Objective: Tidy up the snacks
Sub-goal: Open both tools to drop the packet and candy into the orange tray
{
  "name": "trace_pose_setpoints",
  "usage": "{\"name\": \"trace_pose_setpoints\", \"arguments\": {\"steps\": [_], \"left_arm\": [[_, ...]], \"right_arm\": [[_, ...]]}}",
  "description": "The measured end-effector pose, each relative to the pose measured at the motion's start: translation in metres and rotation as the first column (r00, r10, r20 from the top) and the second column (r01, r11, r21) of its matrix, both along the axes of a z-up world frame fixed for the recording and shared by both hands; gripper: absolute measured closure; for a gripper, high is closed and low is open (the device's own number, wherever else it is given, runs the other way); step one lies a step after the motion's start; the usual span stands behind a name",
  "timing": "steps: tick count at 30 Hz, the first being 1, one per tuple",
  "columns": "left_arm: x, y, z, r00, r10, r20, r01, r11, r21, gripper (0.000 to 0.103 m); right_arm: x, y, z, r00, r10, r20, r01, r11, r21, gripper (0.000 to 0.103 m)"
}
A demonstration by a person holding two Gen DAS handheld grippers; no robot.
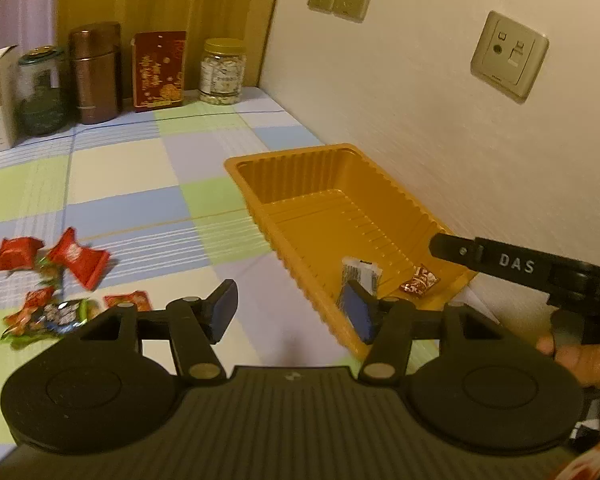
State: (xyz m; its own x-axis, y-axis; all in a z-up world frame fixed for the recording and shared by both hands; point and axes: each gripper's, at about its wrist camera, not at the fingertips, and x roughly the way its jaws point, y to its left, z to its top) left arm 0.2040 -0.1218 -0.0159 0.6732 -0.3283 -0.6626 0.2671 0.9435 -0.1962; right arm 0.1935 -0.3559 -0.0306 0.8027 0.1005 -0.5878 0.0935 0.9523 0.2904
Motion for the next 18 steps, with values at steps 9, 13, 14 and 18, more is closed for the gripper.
{"name": "trace_pose_setpoints", "arguments": {"steps": [9,13,14,18], "left_arm": [[-0.045,0.029,0.017,0.998,0.056,0.014,-0.056,0.998,0.006,0.044],[-0.064,0.043,0.026,0.997,0.077,0.027,-0.077,0.997,0.005,0.042],[-0.069,0.047,0.027,0.996,0.083,0.031,-0.083,0.996,0.007,0.042],[-0.086,0.061,0.035,0.993,0.11,0.048,-0.11,0.994,0.012,0.041]], "right_arm": [[-0.045,0.032,0.024,0.999,0.034,-0.018,-0.034,0.999,-0.022,0.037],[-0.064,0.049,0.035,0.998,0.054,-0.014,-0.054,0.998,-0.033,0.037],[-0.068,0.054,0.037,0.998,0.059,-0.013,-0.059,0.998,-0.036,0.038],[-0.08,0.07,0.044,0.996,0.086,-0.004,-0.087,0.995,-0.041,0.037]]}}
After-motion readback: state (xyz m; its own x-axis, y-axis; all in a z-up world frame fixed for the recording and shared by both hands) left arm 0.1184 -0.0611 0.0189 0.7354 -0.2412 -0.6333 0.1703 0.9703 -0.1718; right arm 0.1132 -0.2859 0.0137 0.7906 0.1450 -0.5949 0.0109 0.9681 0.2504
